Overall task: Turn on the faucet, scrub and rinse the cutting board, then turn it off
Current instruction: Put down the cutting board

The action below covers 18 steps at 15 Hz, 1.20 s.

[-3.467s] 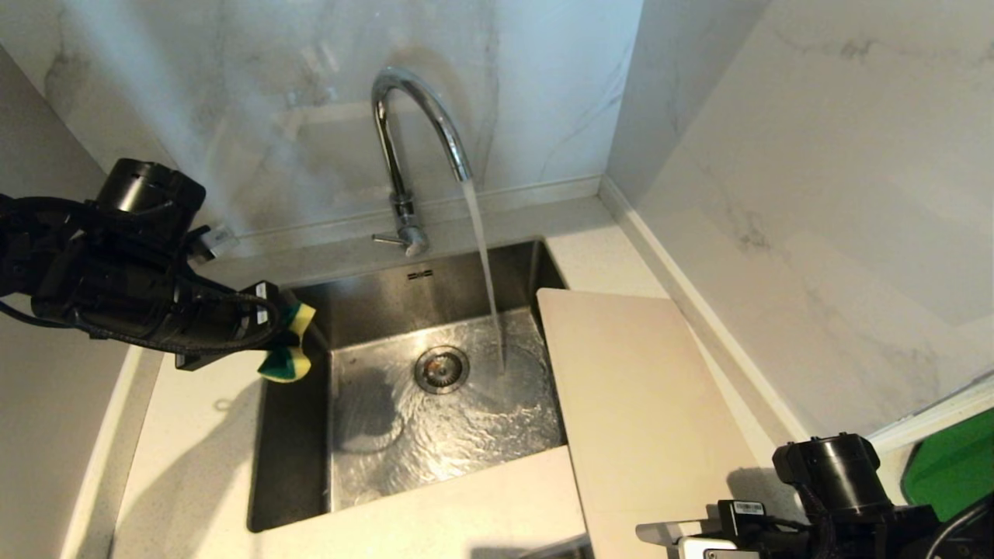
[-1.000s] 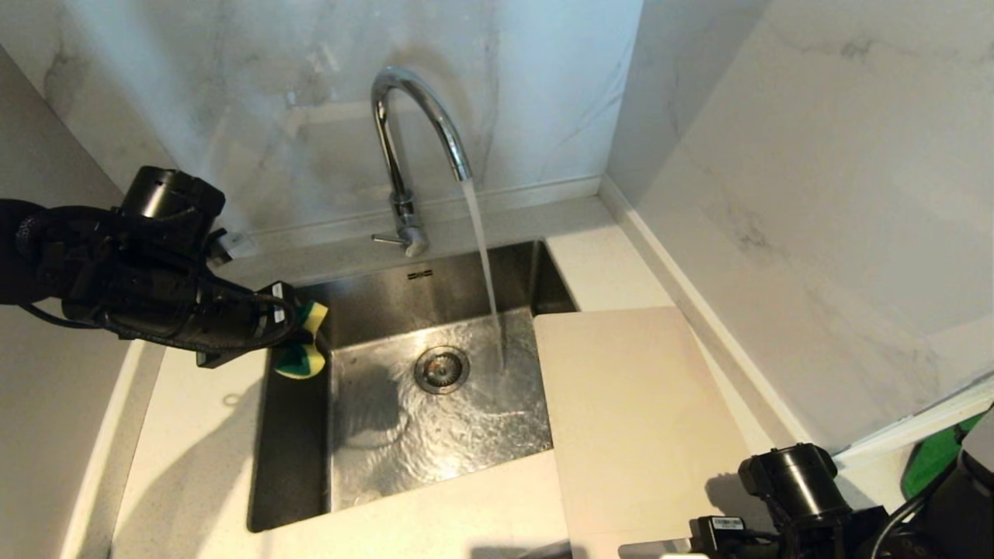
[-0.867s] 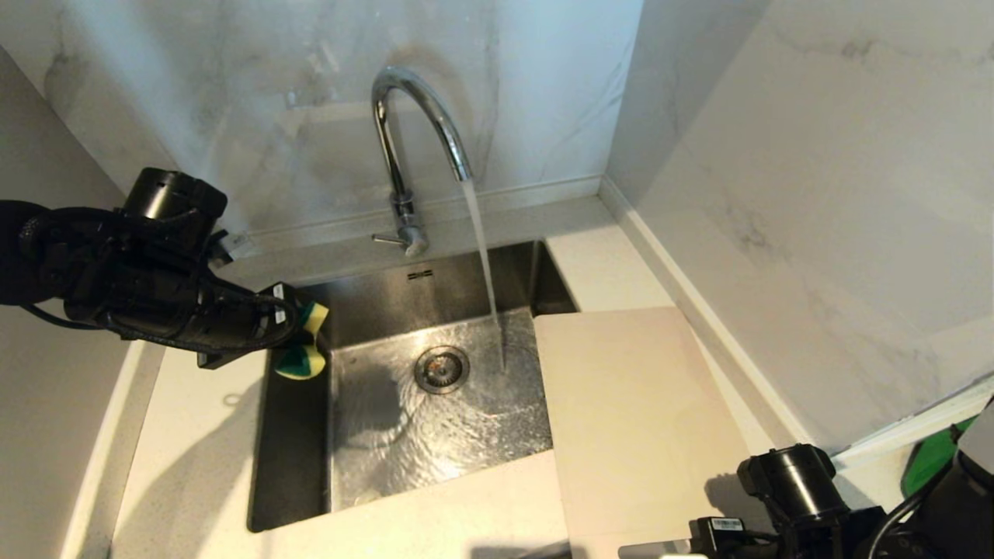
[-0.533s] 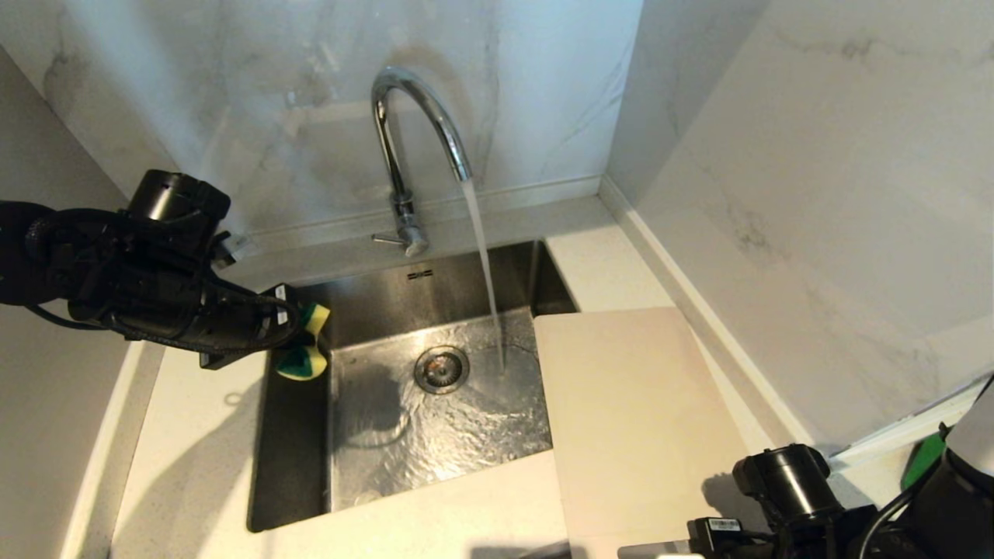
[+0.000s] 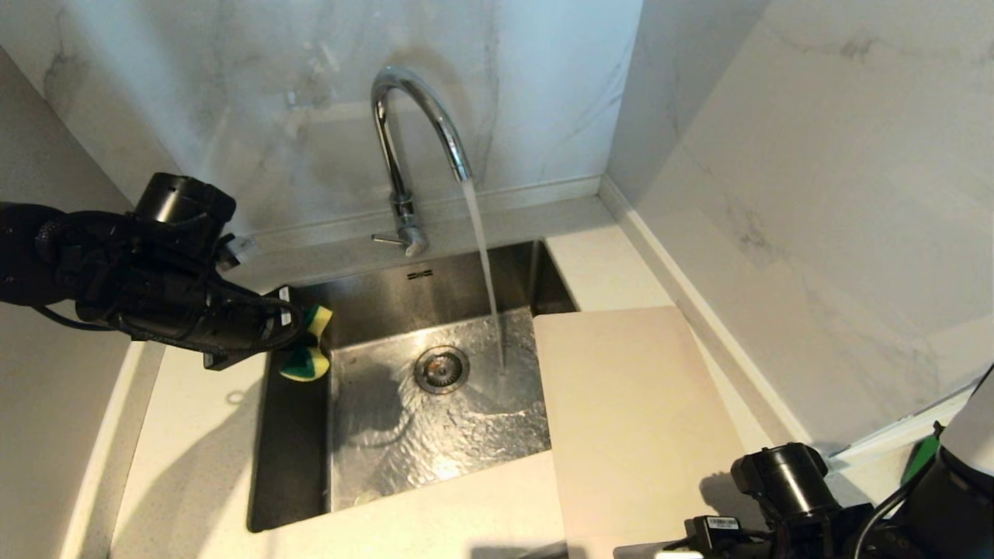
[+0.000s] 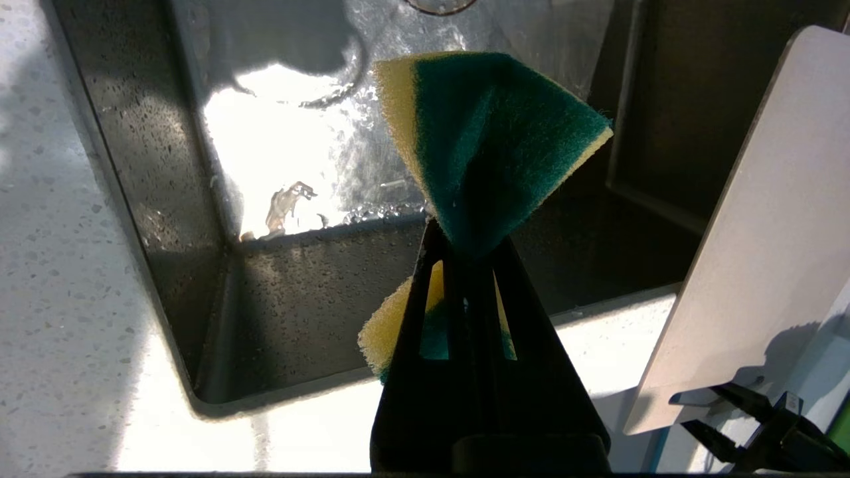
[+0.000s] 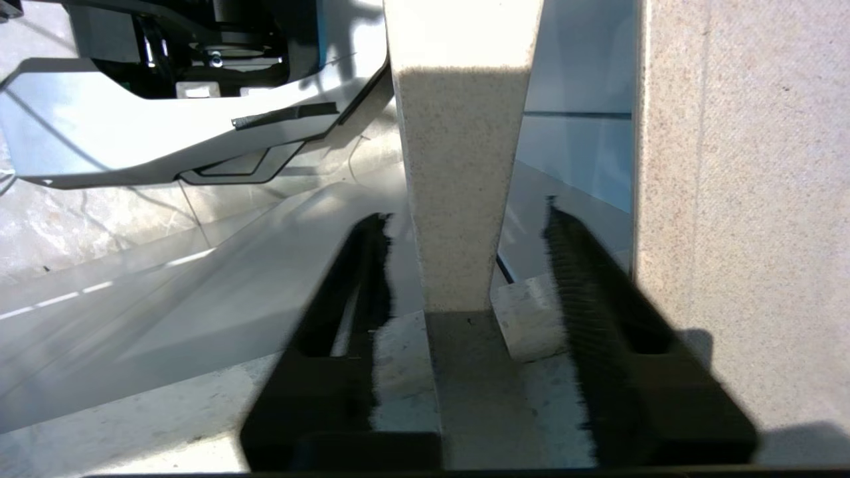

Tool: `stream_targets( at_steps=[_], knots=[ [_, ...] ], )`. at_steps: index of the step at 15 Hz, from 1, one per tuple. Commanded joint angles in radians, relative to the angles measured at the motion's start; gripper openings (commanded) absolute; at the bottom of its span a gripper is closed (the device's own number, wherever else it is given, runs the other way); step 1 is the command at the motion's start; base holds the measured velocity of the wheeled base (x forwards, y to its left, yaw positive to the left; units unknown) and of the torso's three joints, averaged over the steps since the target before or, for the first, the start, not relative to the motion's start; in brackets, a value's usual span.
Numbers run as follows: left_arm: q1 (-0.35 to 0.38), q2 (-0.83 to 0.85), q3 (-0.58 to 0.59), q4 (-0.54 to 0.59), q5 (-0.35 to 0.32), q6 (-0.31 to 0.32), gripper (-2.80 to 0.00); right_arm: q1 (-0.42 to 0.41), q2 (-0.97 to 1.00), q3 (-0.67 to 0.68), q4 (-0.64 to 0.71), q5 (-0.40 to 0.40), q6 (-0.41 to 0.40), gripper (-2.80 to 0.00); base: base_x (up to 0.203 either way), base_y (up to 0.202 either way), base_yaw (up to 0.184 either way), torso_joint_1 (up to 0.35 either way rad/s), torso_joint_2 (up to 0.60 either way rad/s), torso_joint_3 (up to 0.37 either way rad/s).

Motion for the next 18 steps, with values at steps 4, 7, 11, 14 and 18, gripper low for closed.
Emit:
stream_targets(
  at_steps=[4,7,11,14,18],
  knots=[
    [0.000,-0.001,-0.017,0.002,0.000,-0.005,-2.80,0.000,-0.014,0.002,-0.003,0.008,-0.007,0.00,0.000,0.000,0.000,0.000,0.00,0.000],
    [0.000,-0.008,-0.016,0.003,0.000,-0.005,-2.80,-0.001,-0.045,0.007,-0.004,0.027,-0.007,0.00,0.000,0.000,0.000,0.000,0.00,0.000],
    [-0.001,-0.030,-0.015,0.006,0.003,-0.007,-2.80,-0.001,-0.087,0.043,-0.004,0.041,-0.007,0.00,0.000,0.000,0.000,0.000,0.00,0.000],
    [-0.001,-0.047,-0.013,0.010,0.006,-0.008,-2.80,-0.001,-0.120,0.061,-0.004,0.041,-0.007,0.00,0.000,0.000,0.000,0.000,0.00,0.000],
    [-0.006,-0.055,-0.013,0.010,0.008,-0.025,-2.80,-0.003,-0.149,0.062,-0.004,0.041,-0.006,0.00,0.000,0.000,0.000,0.000,0.00,0.000]
  ],
)
